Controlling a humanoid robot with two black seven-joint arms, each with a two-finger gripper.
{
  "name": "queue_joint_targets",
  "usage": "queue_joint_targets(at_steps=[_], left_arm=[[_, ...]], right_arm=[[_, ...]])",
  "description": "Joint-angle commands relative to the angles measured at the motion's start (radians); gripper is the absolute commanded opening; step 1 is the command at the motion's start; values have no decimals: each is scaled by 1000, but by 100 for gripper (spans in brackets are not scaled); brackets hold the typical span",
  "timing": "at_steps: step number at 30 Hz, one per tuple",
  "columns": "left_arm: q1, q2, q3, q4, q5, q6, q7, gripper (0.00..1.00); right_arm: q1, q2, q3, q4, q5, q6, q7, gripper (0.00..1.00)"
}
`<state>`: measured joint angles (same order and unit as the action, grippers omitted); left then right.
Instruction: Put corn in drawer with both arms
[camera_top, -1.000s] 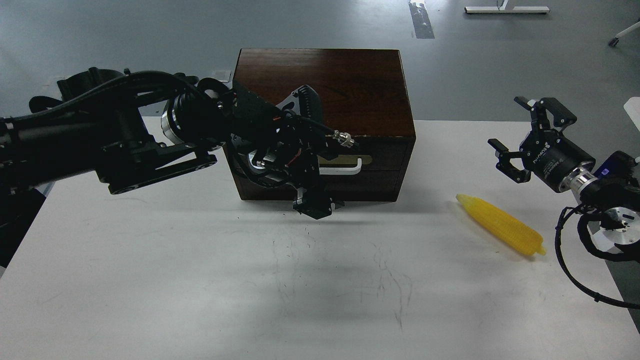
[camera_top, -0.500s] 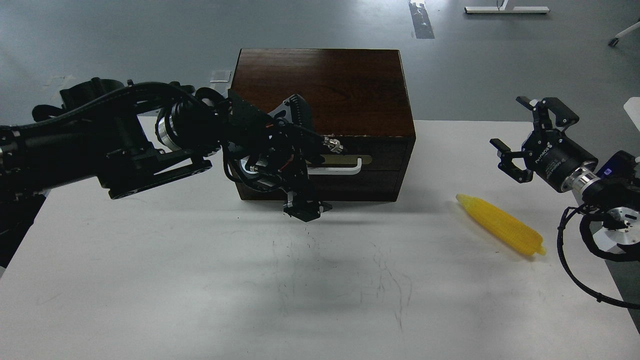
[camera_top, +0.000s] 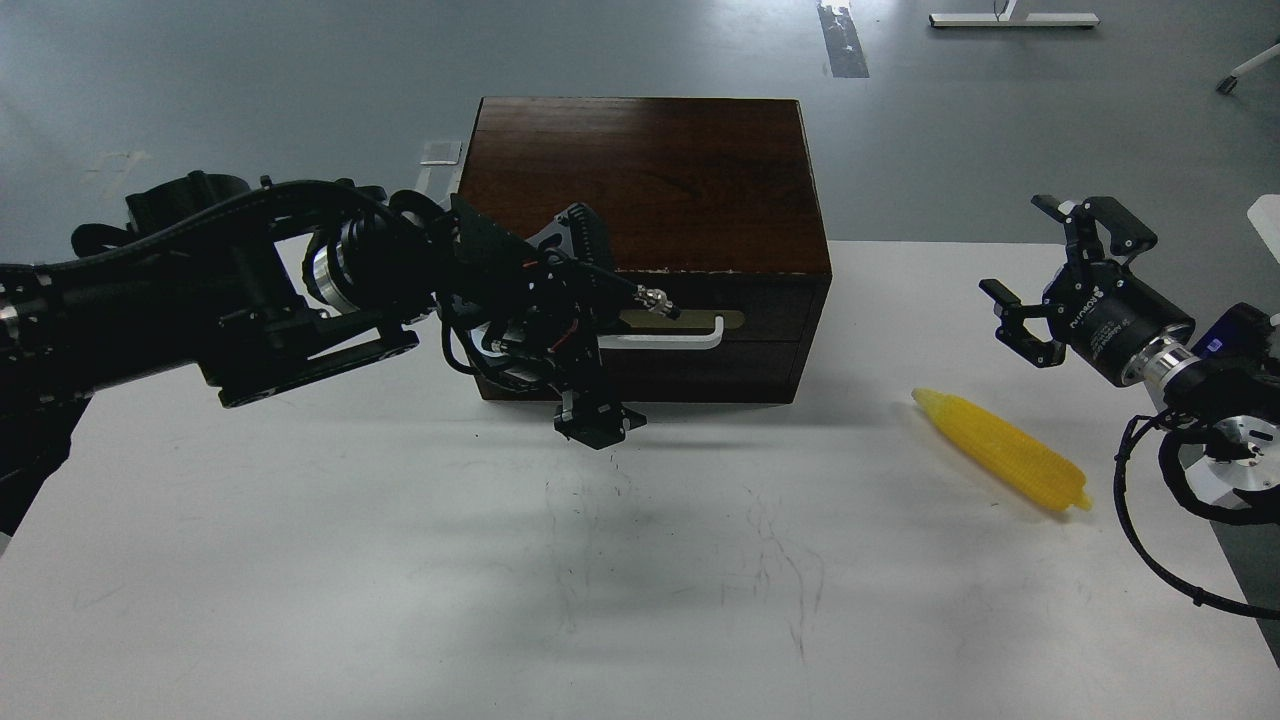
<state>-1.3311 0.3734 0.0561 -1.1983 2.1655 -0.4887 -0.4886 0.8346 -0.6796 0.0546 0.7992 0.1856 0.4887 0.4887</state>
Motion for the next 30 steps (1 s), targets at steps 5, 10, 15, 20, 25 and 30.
queue_joint_targets(at_steps=[5, 10, 15, 20, 25, 30], left_arm=[[4, -11, 5, -29, -1, 0, 0, 98], [-3, -5, 5, -116, -1, 0, 0, 98], [-10, 1, 5, -178, -3, 0, 0, 98], [-7, 9, 7, -213, -3, 0, 0, 98], [-8, 41, 25, -268, -3, 0, 0, 98], [-10, 56, 27, -317, -7, 0, 0, 98]], right_arm=[[0, -3, 1, 0, 0, 0, 0, 100], [0, -9, 1, 1, 0, 0, 0, 100], [0, -15, 1, 5, 0, 0, 0, 100], [-2, -17, -1, 5, 0, 0, 0, 100], [-2, -17, 1, 5, 0, 0, 0, 100], [-2, -15, -1, 3, 0, 0, 0, 100]])
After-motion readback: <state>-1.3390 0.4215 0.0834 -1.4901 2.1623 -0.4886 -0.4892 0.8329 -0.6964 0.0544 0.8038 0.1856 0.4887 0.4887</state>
